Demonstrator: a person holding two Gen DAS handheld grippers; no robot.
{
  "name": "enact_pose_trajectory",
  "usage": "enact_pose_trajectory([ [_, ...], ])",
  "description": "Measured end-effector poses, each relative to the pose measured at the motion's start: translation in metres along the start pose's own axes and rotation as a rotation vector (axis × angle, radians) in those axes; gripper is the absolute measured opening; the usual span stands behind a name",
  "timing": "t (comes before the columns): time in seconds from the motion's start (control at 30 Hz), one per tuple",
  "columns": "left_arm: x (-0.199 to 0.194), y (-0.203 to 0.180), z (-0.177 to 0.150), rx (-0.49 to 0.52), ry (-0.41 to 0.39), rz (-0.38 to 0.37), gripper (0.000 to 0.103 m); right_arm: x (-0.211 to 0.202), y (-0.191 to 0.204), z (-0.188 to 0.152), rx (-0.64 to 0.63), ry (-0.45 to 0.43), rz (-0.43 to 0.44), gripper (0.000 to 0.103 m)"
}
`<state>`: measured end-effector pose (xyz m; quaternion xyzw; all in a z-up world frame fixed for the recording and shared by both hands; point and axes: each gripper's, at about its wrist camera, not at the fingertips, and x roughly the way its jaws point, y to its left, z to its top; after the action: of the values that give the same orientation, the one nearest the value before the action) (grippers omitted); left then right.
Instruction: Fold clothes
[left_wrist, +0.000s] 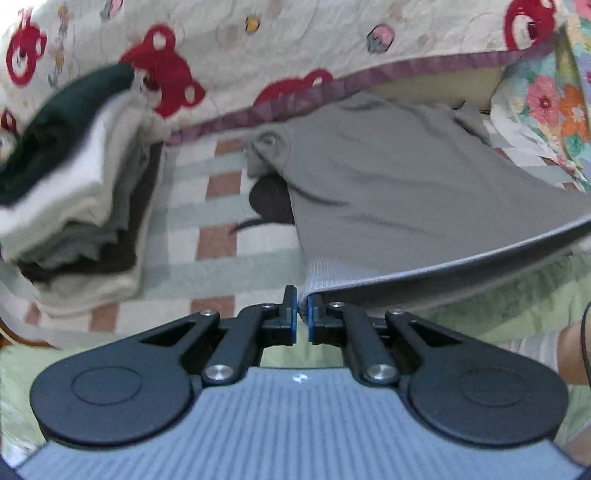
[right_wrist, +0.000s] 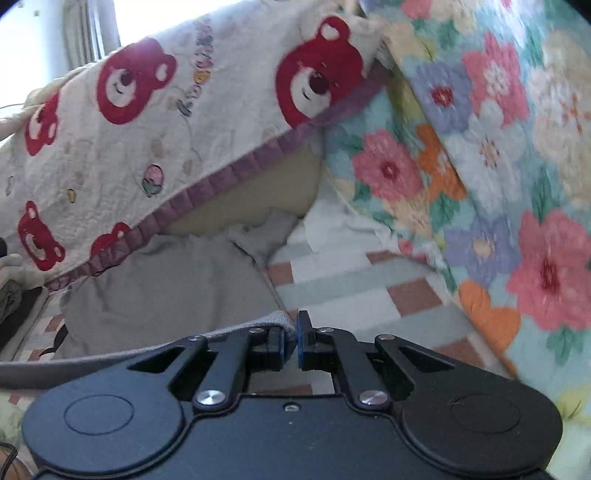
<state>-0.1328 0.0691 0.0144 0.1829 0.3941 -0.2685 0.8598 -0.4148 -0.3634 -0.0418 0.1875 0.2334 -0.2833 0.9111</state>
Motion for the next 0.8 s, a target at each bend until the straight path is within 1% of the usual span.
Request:
enact_pose_trajectory([
  [0.07, -0.022, 0.000, 0.004, 0.018, -0.015, 0.001, 0.005, -0.016, 0.004, 0.007, -0.056, -0.023, -0.005, 0.006],
  [0.13, -0.029, 0.000, -0.001, 0.005, 0.015, -0.008, 0.005, -0.032, 0.011, 0.014, -0.120, -0.049, -0.021, 0.006],
  [0.2, -0.029, 0.001, -0.008, -0.021, 0.062, -0.021, 0.005, -0.044, 0.011, 0.010, -0.119, -0.047, -0.027, 0.005],
  [0.3, -0.021, 0.003, -0.024, -0.058, 0.149, -0.051, 0.005, -0.053, 0.006, -0.010, -0.083, -0.003, -0.041, 0.005],
  [0.37, -0.013, -0.001, -0.034, -0.050, 0.192, -0.051, 0.005, -0.053, 0.004, -0.026, -0.091, 0.041, -0.065, 0.005],
  [0.4, -0.010, -0.005, -0.037, -0.028, 0.204, -0.034, 0.005, -0.051, 0.002, -0.034, -0.088, 0.066, -0.071, 0.005],
  [0.47, -0.013, -0.017, -0.036, 0.049, 0.172, 0.017, 0.005, -0.048, -0.004, -0.044, -0.064, 0.110, -0.068, 0.005],
  [0.5, -0.016, -0.022, -0.033, 0.087, 0.150, 0.029, 0.005, -0.047, -0.007, -0.045, -0.055, 0.112, -0.059, 0.005],
  [0.57, -0.023, -0.028, -0.020, 0.137, 0.113, 0.048, 0.005, -0.044, -0.004, -0.035, -0.084, 0.075, -0.064, 0.005],
  [0.67, -0.033, -0.022, -0.002, 0.132, 0.101, 0.039, 0.005, -0.047, 0.003, -0.012, -0.152, 0.023, -0.050, 0.005],
  [0.73, -0.036, -0.016, 0.001, 0.111, 0.129, 0.017, 0.005, -0.056, 0.007, -0.001, -0.183, 0.002, -0.050, 0.005],
  [0.8, -0.033, -0.013, -0.002, 0.099, 0.170, -0.001, 0.005, -0.063, 0.007, 0.000, -0.173, 0.005, -0.056, 0.005],
])
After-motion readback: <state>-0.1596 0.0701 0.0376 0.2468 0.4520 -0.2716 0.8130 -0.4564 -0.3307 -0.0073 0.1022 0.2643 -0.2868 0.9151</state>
